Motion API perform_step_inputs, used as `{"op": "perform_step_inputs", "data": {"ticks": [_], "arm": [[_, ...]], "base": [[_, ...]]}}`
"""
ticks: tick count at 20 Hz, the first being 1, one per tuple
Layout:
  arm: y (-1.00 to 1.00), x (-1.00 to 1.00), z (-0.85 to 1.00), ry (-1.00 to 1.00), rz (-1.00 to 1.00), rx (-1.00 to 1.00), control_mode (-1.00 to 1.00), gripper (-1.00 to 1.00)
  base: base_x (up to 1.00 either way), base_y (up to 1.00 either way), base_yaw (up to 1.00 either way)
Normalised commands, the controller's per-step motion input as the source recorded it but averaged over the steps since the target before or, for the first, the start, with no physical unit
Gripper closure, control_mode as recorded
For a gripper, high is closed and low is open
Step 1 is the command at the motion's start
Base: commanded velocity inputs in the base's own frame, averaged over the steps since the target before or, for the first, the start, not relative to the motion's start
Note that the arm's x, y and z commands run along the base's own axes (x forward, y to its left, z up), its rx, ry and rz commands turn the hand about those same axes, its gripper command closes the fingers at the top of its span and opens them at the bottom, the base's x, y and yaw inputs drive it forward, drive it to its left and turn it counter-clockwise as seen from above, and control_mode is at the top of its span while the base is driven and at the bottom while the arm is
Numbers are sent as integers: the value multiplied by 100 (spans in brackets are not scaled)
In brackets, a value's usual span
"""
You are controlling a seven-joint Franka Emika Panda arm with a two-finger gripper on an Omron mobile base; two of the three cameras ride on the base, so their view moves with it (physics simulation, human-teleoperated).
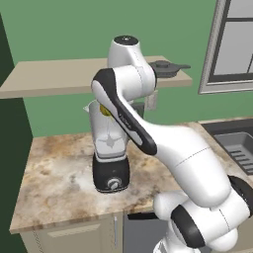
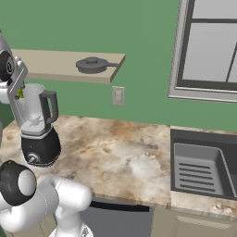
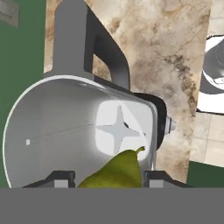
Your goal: Open the blender lid, put the pear in the blender, close the lid, and start the blender.
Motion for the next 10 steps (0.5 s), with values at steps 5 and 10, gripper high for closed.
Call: {"op": "perform_step_inputs", "data": {"ticks": [5, 10], "arm": [[0, 0, -73, 4, 0, 0, -100, 100], [0, 0, -74, 2, 0, -2, -100, -100]], "base": [[0, 0, 0], [0, 0, 0]]}}
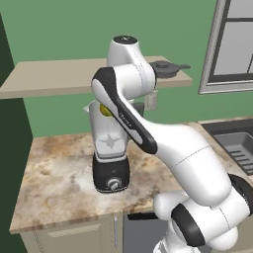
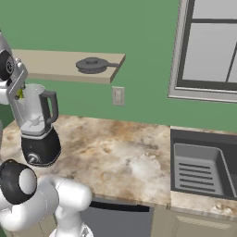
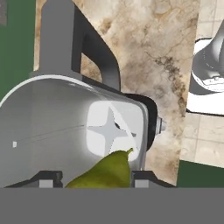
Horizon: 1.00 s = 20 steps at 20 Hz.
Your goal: Open the blender lid, put the pear in the blender, close the lid, and start the blender.
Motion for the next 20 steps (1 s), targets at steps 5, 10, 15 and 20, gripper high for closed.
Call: {"op": "perform_step_inputs", "data": {"ticks": [5, 10, 15, 20], "arm": [[0, 0, -30, 0, 0, 0, -100, -100], [-1, 0, -4, -4, 0, 0, -100, -100], [0, 0, 20, -8, 0, 0, -100, -100], [-21, -4, 90, -6, 0, 0, -100, -100]], "base": [[0, 0, 0], [0, 0, 0], [0, 0, 0], [0, 0, 0]]}}
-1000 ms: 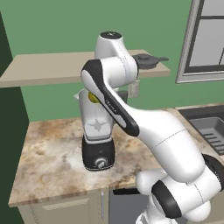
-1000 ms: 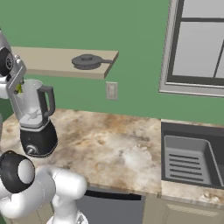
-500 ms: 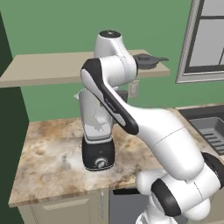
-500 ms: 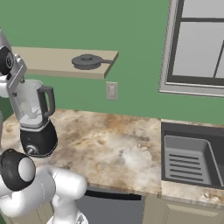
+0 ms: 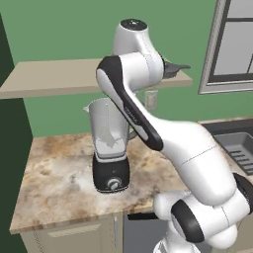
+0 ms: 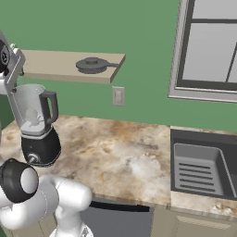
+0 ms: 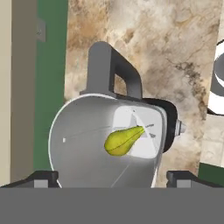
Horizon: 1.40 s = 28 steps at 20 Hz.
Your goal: Open the blender lid, put the pear in the blender, close the lid, and start the blender.
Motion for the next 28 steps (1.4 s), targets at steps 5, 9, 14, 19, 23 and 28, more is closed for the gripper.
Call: {"op": "perform_step_inputs", "data": {"ticks": [5, 9, 14, 19, 23, 28], "arm": [[-73, -18, 82, -6, 0, -1, -100, -100], [-77, -18, 22, -9, 0, 0, -100, -100], [-62, -6, 4, -4, 9, 0, -100, -100], [-81, -35, 39, -27, 41, -2, -100, -100], [-63, -23, 9, -21, 53, -12, -100, -100], [-16, -2, 0, -2, 50, -36, -100, -100]], "base": [[0, 0, 0], [0, 0, 0], [0, 0, 0], [0, 0, 0], [0, 0, 0], [0, 0, 0]]}}
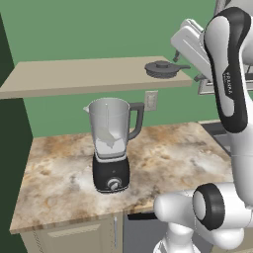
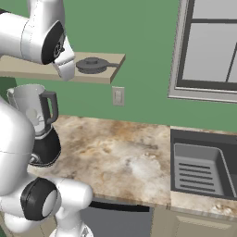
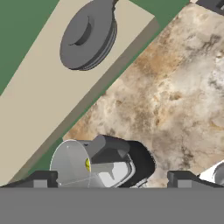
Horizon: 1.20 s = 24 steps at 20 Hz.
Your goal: Open the blender lid, put the pear in the blender, close the lid, and start the blender.
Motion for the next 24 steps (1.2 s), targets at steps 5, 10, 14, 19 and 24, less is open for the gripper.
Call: {"op": "perform_step_inputs", "data": {"ticks": [5, 10, 14, 19, 24], "arm": [[-10, 1, 1, -1, 41, -44, -100, -100], [-28, 0, -3, -11, 28, -37, -100, -100], [-17, 9, -13, -20, 20, -11, -100, -100], [0, 42, -21, -12, 15, -1, -100, -100], [17, 40, -13, -8, 6, -6, -100, -100]], "base": [[0, 0, 0], [0, 0, 0], [0, 0, 0], [0, 0, 0], [0, 0, 0]]}}
